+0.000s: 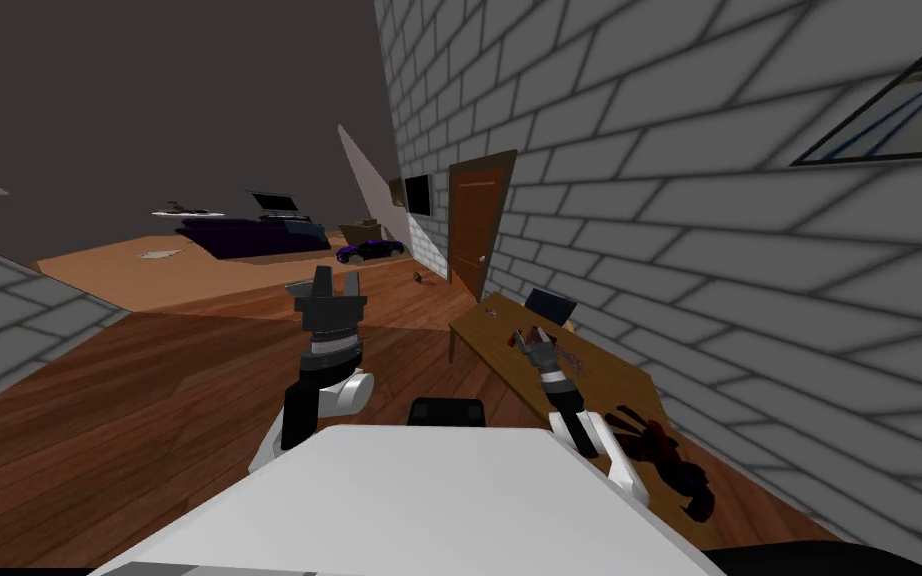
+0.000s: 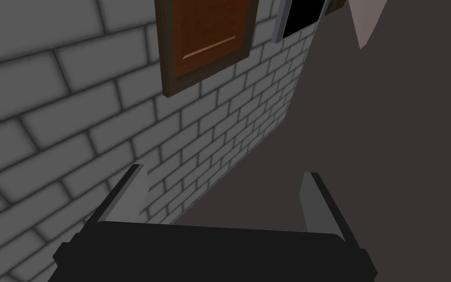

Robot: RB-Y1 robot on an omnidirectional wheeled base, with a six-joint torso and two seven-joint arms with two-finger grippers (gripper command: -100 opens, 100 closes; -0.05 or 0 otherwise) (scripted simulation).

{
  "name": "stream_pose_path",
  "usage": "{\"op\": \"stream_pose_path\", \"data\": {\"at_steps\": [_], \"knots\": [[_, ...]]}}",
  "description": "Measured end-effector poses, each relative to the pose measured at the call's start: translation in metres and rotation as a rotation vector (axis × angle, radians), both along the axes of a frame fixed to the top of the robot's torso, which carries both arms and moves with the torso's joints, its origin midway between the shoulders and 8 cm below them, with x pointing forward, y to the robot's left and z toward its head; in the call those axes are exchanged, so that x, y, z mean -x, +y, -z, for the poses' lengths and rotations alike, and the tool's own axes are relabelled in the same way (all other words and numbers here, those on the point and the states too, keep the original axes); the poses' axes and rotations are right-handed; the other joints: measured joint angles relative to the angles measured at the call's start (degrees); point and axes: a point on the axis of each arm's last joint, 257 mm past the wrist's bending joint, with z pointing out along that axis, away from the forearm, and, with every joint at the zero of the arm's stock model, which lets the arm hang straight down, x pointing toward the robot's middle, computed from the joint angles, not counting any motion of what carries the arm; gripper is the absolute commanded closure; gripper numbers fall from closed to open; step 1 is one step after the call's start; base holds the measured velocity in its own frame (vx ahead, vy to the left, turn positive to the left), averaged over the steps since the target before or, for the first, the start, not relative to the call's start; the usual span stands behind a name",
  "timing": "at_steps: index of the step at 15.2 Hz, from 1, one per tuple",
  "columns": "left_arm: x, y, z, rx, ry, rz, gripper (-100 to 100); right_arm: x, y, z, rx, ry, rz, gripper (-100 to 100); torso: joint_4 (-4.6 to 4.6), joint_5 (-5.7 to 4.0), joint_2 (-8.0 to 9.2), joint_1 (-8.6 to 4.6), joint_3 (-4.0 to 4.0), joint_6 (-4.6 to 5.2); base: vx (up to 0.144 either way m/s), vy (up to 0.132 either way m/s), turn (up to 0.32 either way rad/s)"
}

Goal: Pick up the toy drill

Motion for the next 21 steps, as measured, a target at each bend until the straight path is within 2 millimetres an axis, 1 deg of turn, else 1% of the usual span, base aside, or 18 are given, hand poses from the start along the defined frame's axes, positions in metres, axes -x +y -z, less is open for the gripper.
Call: {"op": "stream_pose_path", "data": {"at_steps": [2, 4, 8, 10, 11, 12, 16, 17, 19, 21], "knots": [[0.000, 0.000, 0.000, 0.000, 0.000, 0.000, 0, -0.001, -0.003, 0.009, 0.057, 0.015, 0.016, -100, 0.01, 0.00, 0.01, 0.01, 0.01, 0.06, -0.070, -0.065, 0.200], [0.000, 0.000, 0.000, 0.000, 0.000, 0.000, 0, -0.001, -0.013, 0.025, 0.124, 0.043, 0.037, -100, 0.01, 0.00, -0.01, -0.01, 0.00, 0.02, -0.059, -0.066, 0.237], [0.000, 0.000, 0.000, 0.000, 0.000, 0.000, 0, 0.000, -0.025, 0.046, 0.236, 0.082, 0.065, -100, -0.01, 0.00, -0.08, 0.00, -0.04, 0.06, -0.062, -0.065, 0.256], [0.000, 0.000, 0.000, 0.000, 0.000, 0.000, 0, 0.002, -0.035, 0.061, 0.304, 0.111, 0.079, -100, -0.01, -0.01, -0.07, -0.07, -0.04, 0.02, -0.059, -0.075, 0.241], [0.000, 0.000, 0.000, 0.000, 0.000, 0.000, 0, 0.003, -0.038, 0.064, 0.325, 0.118, 0.084, -100, -0.02, -0.01, -0.11, -0.04, -0.05, 0.06, -0.056, -0.070, 0.311], [0.000, 0.000, 0.000, 0.000, 0.000, 0.000, 0, 0.006, -0.043, 0.072, 0.358, 0.134, 0.090, -100, -0.02, -0.01, -0.10, -0.05, -0.05, 0.02, -0.062, -0.084, 0.321], [0.000, 0.000, 0.000, 0.000, 0.000, 0.000, 0, 0.007, -0.058, 0.096, 0.478, 0.181, 0.106, -100, -0.02, -0.01, -0.14, -0.05, -0.08, 0.02, -0.054, -0.059, 0.221], [0.000, 0.000, 0.000, 0.000, 0.000, 0.000, 0, 0.007, -0.060, 0.099, 0.499, 0.188, 0.109, -100, -0.03, 0.00, -0.15, 0.00, -0.08, 0.06, -0.065, -0.043, 0.297], [0.000, 0.000, 0.000, 0.000, 0.000, 0.000, 0, 0.011, -0.073, 0.113, 0.562, 0.218, 0.116, -100, -0.02, 0.00, -0.13, -0.01, -0.07, 0.03, -0.057, -0.051, 0.224], [0.000, 0.000, 0.000, 0.000, 0.000, 0.000, 0, 0.013, -0.080, 0.124, 0.613, 0.241, 0.118, -100, -0.03, 0.00, -0.20, -0.01, -0.11, 0.00, -0.048, -0.060, 0.321]]}}
